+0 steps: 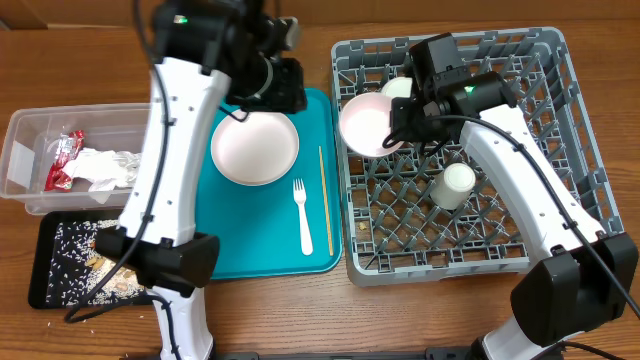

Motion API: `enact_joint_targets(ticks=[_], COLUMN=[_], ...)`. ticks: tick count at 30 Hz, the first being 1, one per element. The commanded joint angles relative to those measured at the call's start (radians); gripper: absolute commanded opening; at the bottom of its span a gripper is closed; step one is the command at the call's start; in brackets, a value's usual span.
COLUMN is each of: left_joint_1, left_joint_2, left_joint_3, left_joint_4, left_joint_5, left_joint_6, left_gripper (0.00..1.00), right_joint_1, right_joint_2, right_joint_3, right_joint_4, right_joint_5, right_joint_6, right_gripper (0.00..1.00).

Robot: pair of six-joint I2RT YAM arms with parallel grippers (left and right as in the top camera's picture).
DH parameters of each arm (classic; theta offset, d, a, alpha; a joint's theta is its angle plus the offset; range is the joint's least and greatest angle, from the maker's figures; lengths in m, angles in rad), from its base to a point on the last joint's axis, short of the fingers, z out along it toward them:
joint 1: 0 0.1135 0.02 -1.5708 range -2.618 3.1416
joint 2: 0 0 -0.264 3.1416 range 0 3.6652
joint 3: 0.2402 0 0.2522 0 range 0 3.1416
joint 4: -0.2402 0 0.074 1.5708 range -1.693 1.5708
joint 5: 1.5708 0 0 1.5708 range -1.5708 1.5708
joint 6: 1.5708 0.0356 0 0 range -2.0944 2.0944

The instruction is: Sort waste into correct bins and load items into the dishwasher

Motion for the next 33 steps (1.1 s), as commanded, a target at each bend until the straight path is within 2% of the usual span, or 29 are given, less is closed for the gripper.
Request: enact_joint_targets(ticks=[1,5,6,7,14,21,23,26,33], left_joint_1=[0.022,0.020,0.021,0.021,0.021,0.021,0.021,0.021,0.021], left_joint_2=[-0.021,-0.021,-0.021,-0.021,-0.021,-0.021,-0.021,-0.021,-0.021], left_joint_3=[0.014,0.006,0.006,0.006,0.006,0.006,0.006,0.006,0.006], left_joint_4=[-0.005,-0.005,-0.005,-0.005,-0.005,-0.005,-0.005,-0.005,-0.005], left_joint_5=[0.048,-0.014,-0.021,-0.022,-0.022,-0.022,-0.022,-0.022,-0.022], left_joint_6=[0.024,0.024,0.024,0.024,0.024,0.024,0.024,0.024,0.024], left_gripper=[1.00,1.00,1.00,1.00,1.00,1.00,1.00,1.00,1.00], right_joint_1=[-0.008,-0.031,-0.053,-0.063,-0.175,-0.185,-0.190,-0.192,-0.168], right_joint_2=[0.002,0.002,0.002,0.002,0.036,0.123,0.167,0.216,0.247], right_joint_3=[0.002,0.002,0.002,0.002,0.002,0.002,0.002,0.002,-0.010], right_joint_4=[0.060,0.217,0.310,0.340,0.436,0.455,0.489,0.502,0.464], right_joint_5=[0.394,0.836,0.962,0.990,1.087,1.241,1.304,1.314,1.309], right_joint_6=[0.003,-0.006,-0.059,-0.071,-0.078,-0.082,-0.145,-0.219,-0.232], right_gripper=[0.04,0.04,0.04,0.04,0.04,0.04,0.04,0.04,0.04])
